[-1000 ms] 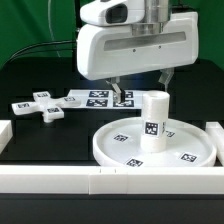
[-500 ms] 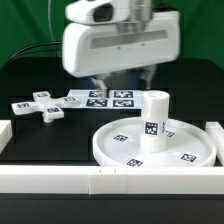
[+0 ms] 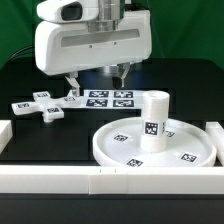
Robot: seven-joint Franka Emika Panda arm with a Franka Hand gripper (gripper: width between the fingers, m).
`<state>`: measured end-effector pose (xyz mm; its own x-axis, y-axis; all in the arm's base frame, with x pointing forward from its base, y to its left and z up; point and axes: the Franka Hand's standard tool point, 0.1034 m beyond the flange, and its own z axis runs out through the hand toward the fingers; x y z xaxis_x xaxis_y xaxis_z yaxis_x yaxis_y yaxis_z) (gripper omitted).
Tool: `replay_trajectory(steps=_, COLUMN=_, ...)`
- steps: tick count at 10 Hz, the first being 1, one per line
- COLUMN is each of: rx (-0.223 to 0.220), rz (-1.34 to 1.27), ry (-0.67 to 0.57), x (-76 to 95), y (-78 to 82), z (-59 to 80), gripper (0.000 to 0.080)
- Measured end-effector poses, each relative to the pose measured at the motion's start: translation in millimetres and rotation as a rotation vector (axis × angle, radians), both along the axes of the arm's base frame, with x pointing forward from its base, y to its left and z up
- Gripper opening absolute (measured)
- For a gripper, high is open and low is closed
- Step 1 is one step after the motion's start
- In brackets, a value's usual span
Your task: Assemble round table
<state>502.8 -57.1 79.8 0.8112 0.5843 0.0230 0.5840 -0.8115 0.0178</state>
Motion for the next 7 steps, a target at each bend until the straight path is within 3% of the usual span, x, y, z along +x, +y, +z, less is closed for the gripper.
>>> replay_trajectory(steps=2, rx=-0.016, rz=0.140, ry=0.017, x=-23.0, y=-44.5, z=-3.4, gripper=0.0649)
replay_trajectory(steps=3, rx=-0.015, rz=0.187, ry=0.030, x=-25.1, y=-57.7, z=-0.3, gripper=0.0649)
replay_trajectory(steps=4, rx=-0.010, rz=0.226, ry=0.041, x=-26.5, y=-63.9, z=0.3, gripper=0.0649)
replay_trajectory(steps=7, rx=-0.009, rz=0.212, ry=0.042, x=-26.8, y=-61.4, z=-0.9, gripper=0.0649)
